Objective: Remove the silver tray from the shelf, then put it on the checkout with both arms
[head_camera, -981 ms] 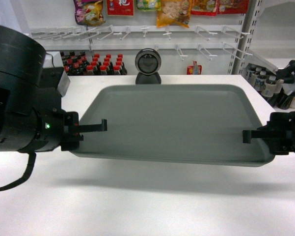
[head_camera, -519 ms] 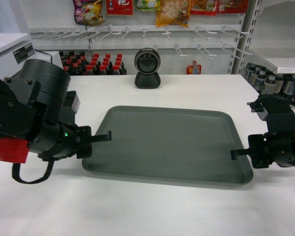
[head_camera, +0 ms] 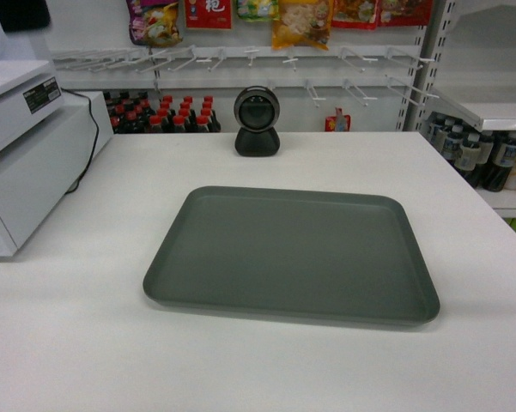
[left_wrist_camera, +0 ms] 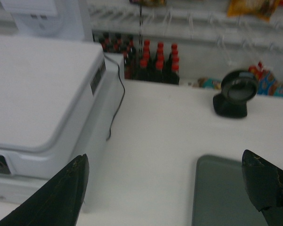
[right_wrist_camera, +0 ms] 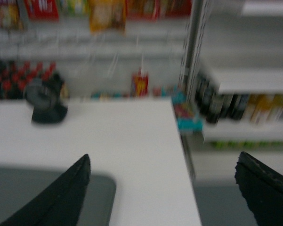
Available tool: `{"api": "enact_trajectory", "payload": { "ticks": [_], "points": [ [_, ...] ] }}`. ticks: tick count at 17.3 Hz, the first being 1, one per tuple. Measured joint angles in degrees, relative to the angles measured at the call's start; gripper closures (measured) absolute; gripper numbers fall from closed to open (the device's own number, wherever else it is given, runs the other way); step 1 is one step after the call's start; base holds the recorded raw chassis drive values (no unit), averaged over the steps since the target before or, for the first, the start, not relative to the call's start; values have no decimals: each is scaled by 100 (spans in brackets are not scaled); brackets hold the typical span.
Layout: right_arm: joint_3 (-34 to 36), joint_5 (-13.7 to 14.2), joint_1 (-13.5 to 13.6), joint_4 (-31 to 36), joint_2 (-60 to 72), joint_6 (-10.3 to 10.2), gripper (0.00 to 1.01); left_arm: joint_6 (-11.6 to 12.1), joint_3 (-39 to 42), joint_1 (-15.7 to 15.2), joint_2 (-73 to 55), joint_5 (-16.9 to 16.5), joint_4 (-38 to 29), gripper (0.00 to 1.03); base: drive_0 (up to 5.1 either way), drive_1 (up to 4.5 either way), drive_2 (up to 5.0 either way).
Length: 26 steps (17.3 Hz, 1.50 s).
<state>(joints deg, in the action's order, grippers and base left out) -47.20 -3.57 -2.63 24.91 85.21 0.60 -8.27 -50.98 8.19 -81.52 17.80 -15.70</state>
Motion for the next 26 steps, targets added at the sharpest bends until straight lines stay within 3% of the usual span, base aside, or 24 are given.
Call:
{"api": "enact_trajectory", "payload": {
  "ticks": [1, 2, 3, 5, 8, 9, 10, 11, 16, 18, 21, 22, 26],
  "points": [
    [505, 254, 74, 1375, -7, -13, 17, 76, 37, -26, 203, -46, -332, 6, 0, 0, 0],
    [1121, 339, 227, 2011, -68, -17, 28, 332, 428, -153, 212, -654, -1462, 17, 0, 0, 0],
    [1606, 317, 310, 2393, -144, -17, 39, 505, 1019, -223, 223, -1045, -2090, 28, 0, 0, 0],
    [2184, 343, 295, 2793, -765, -17, 63, 688, 2079, -317, 577, -1263, -2715, 51, 0, 0, 0],
    [3016, 350, 293, 2802, -1421, -17, 98, 726, 2889, -435, 1456, -1399, -3088, 85, 0, 0, 0],
    [3252, 348, 293, 2763, -1644, -33, 99, 726, 3228, -479, 1578, -1443, -3064, 98, 0, 0, 0],
    [3399, 348, 295, 2741, -1886, -35, 99, 734, 3480, -706, 1729, -1725, -3049, 101, 0, 0, 0],
    [3574, 350, 293, 2693, -2194, -35, 99, 732, 3676, -833, 2009, -1725, -3047, 102, 0, 0, 0],
    [4181, 354, 293, 2068, -3370, -37, 99, 734, 4380, -815, 3102, -1777, -2699, 102, 0, 0, 0],
    [4459, 354, 293, 2277, -3486, -37, 99, 732, 4535, -815, 3528, -1777, -2461, 102, 0, 0, 0],
    [4634, 354, 293, 1587, -4321, -37, 99, 732, 4776, -815, 4170, -1777, -1996, 102, 0, 0, 0],
    [4640, 354, 293, 1344, -4592, -37, 99, 732, 4935, -815, 4205, -1775, -2352, 102, 0, 0, 0],
    [4649, 354, 293, 455, -5530, -39, 99, 734, 5042, -815, 5060, -1779, -1482, 102, 0, 0, 0]
  ]
}}
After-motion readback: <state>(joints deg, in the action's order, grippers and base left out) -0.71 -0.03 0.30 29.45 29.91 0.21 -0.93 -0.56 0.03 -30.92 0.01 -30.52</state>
